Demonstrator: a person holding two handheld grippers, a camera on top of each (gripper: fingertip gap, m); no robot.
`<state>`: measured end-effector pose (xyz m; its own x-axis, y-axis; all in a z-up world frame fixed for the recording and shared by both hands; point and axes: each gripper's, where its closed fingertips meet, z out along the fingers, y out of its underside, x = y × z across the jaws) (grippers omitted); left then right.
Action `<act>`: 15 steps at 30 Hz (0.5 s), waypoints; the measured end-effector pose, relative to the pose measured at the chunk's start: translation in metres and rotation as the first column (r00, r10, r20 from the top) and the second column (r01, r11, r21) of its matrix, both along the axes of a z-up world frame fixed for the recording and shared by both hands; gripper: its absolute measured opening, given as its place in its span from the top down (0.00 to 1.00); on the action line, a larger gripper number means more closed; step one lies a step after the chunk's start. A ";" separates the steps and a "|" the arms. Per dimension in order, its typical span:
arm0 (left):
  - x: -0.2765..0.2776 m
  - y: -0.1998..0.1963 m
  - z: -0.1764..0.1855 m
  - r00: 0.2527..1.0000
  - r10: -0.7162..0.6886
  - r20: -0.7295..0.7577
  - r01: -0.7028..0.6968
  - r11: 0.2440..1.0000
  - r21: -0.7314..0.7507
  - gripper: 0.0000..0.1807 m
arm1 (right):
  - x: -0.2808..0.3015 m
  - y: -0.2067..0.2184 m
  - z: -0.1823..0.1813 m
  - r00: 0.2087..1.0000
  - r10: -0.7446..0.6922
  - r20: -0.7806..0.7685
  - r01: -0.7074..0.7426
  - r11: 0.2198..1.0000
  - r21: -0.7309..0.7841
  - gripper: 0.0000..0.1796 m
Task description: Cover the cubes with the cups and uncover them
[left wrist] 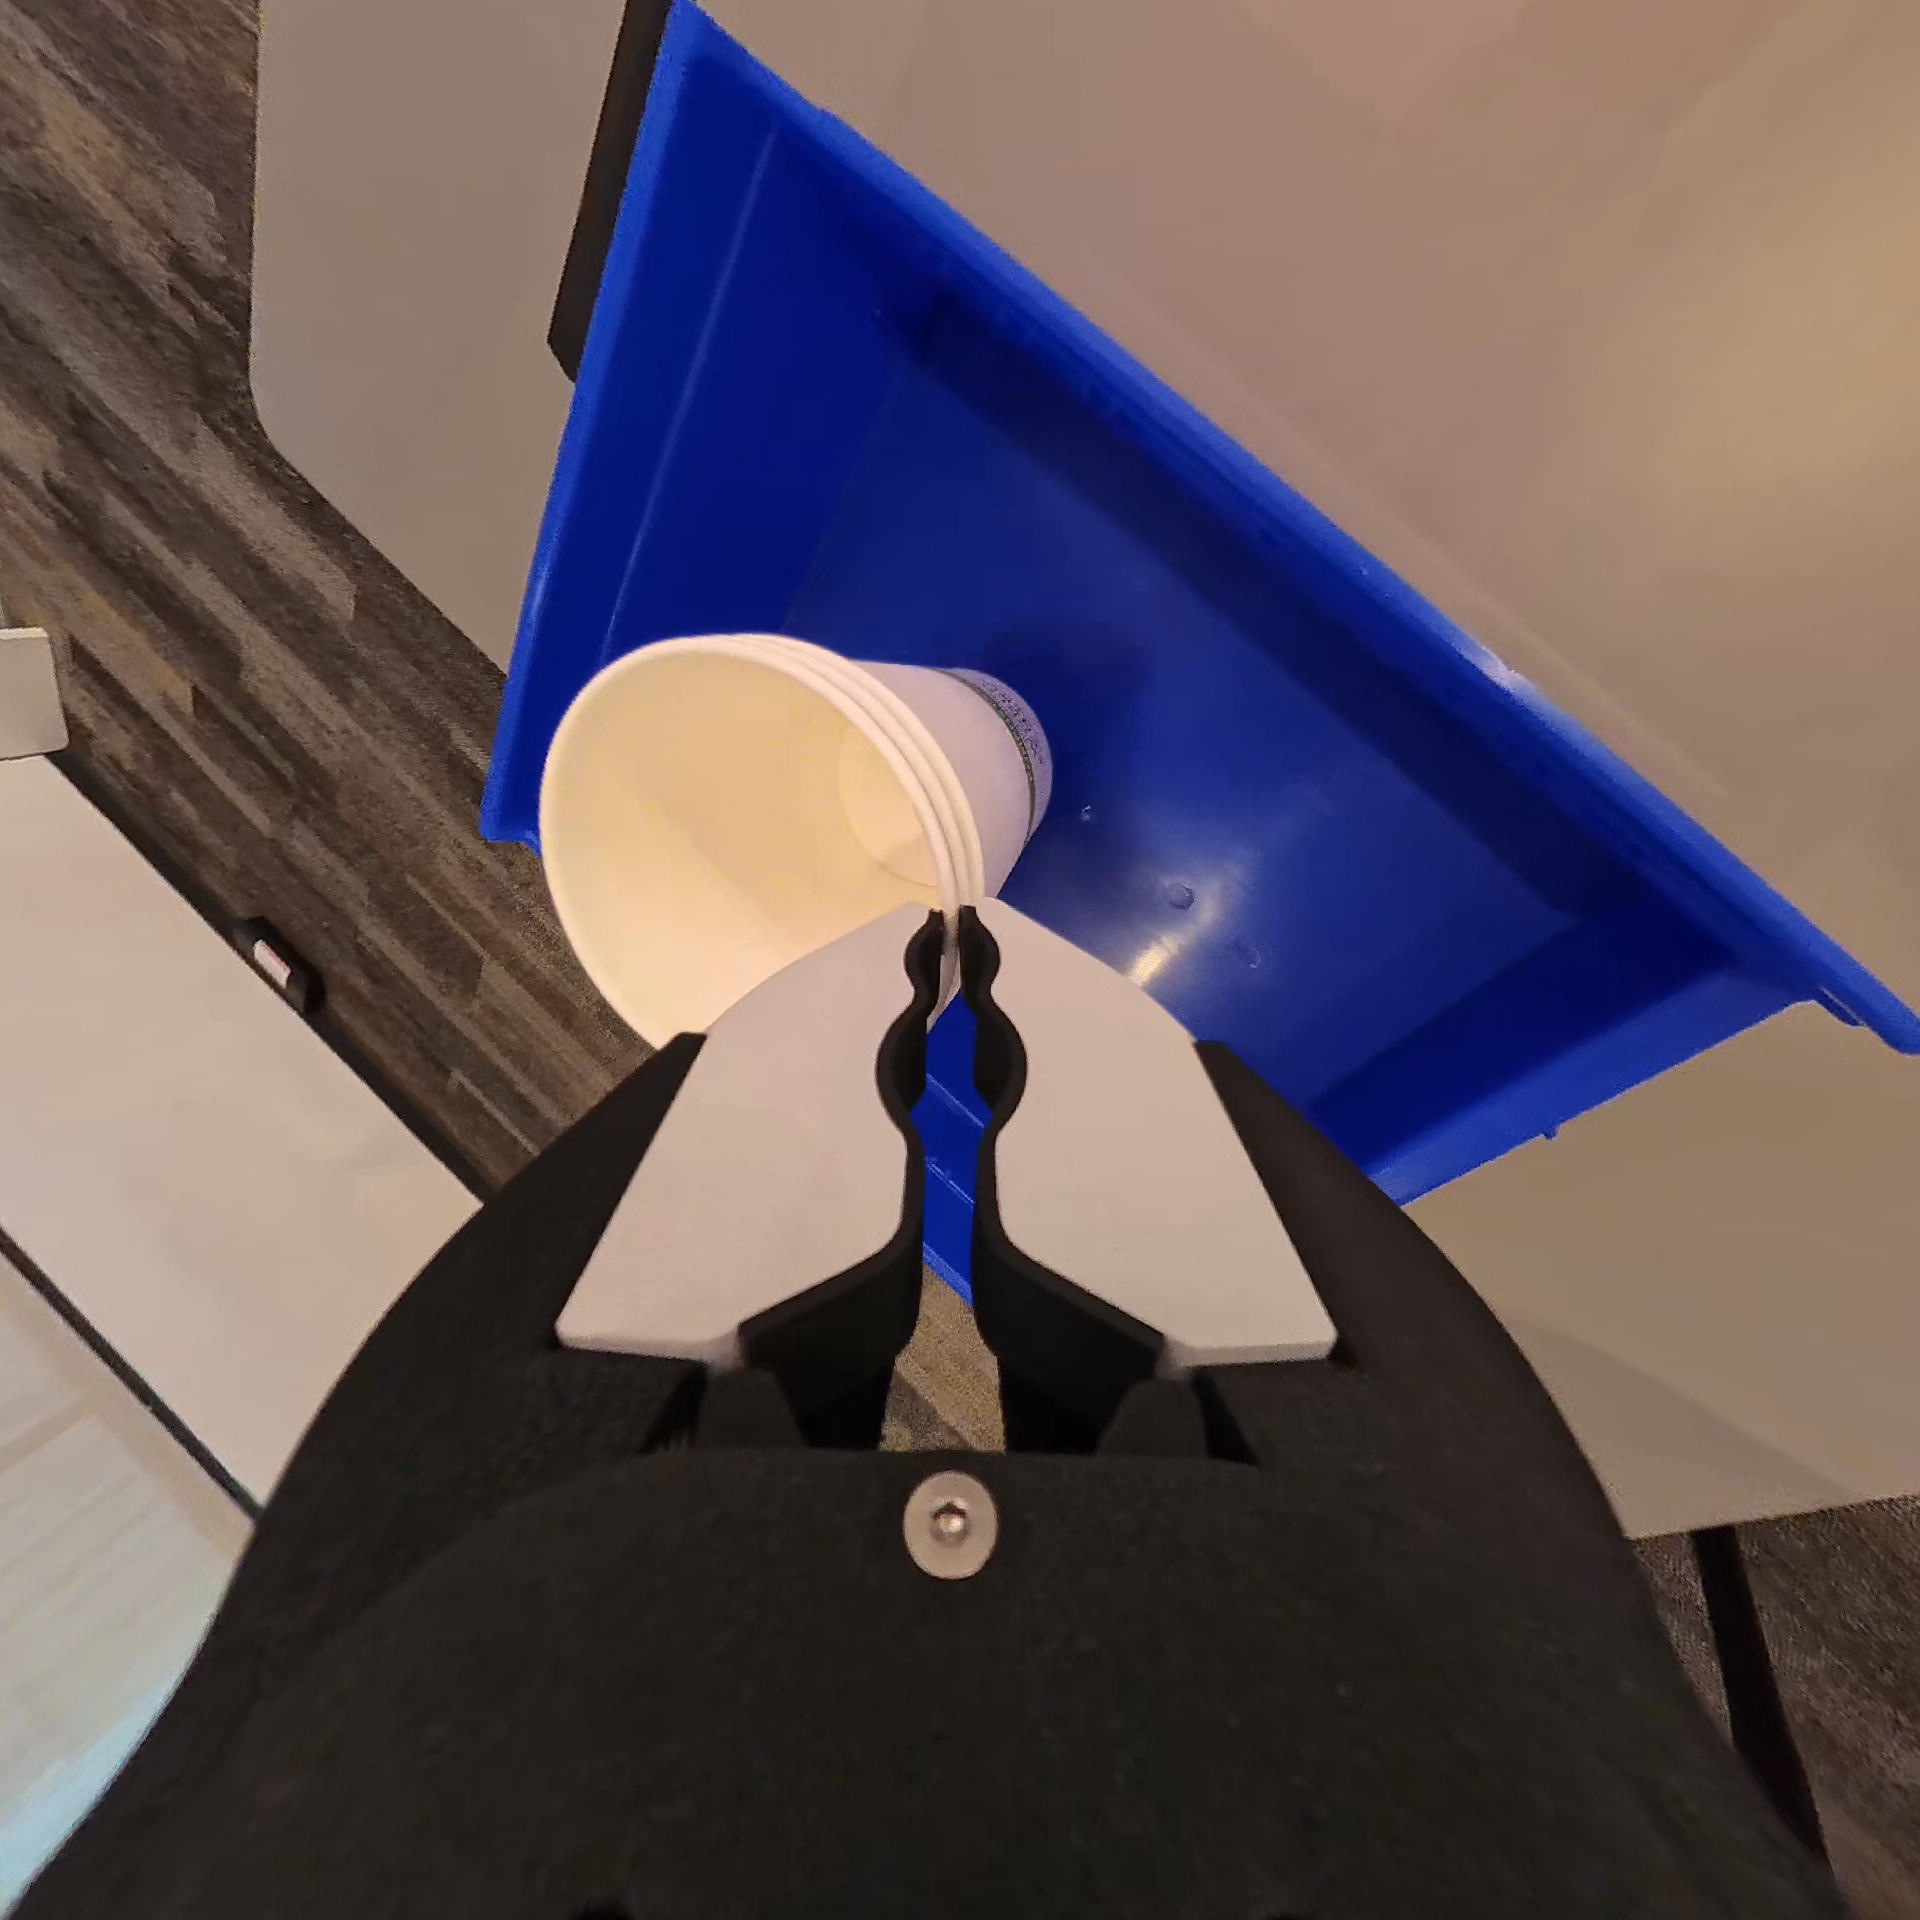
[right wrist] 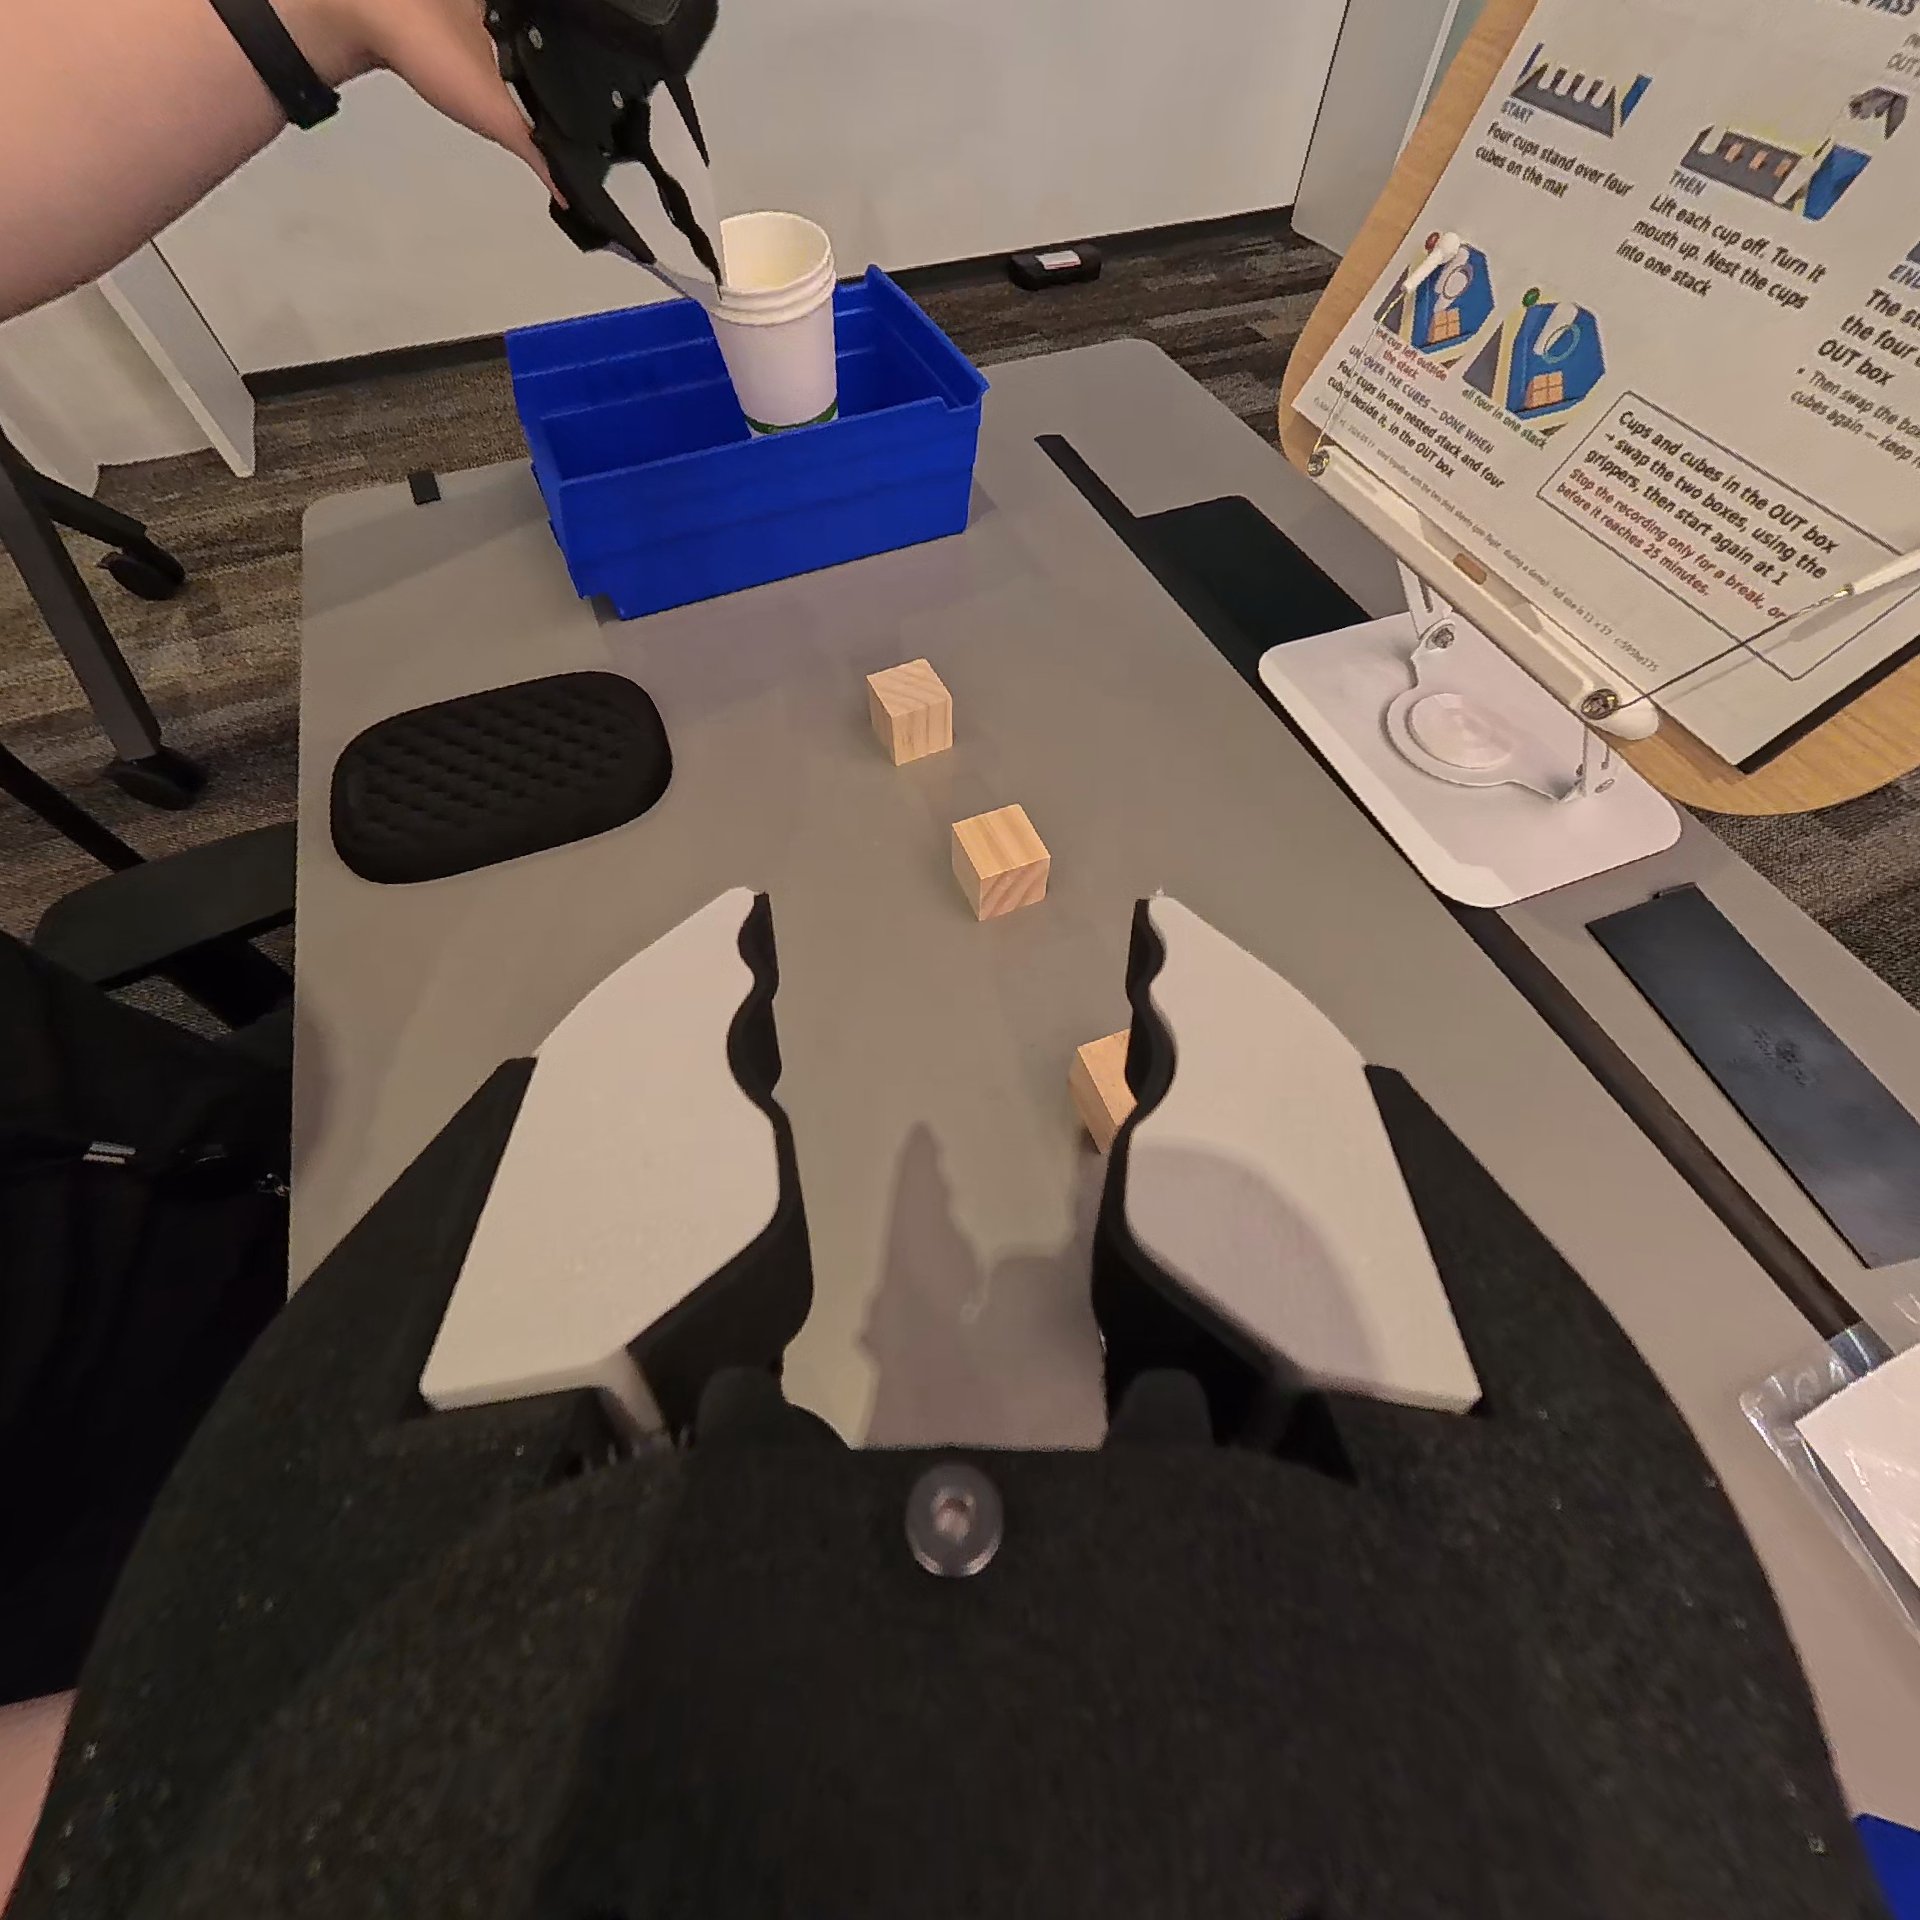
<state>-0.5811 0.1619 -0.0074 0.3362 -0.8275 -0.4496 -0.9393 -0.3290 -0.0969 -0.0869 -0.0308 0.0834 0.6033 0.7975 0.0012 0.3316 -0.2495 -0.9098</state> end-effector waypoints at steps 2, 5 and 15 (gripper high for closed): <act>0.001 -0.002 -0.007 1.000 0.005 0.008 -0.005 1.000 -0.020 0.98 | 0.000 0.000 0.000 1.000 0.001 0.000 -0.001 1.000 -0.003 0.64; 0.003 -0.008 -0.016 0.999 0.007 0.036 -0.005 0.998 -0.064 0.98 | 0.001 0.000 -0.002 1.000 0.002 0.004 -0.002 1.000 -0.006 0.64; 0.005 -0.018 -0.023 0.991 0.028 0.131 -0.009 0.990 -0.137 0.98 | 0.001 0.002 -0.007 1.000 0.001 0.019 -0.001 1.000 -0.023 0.64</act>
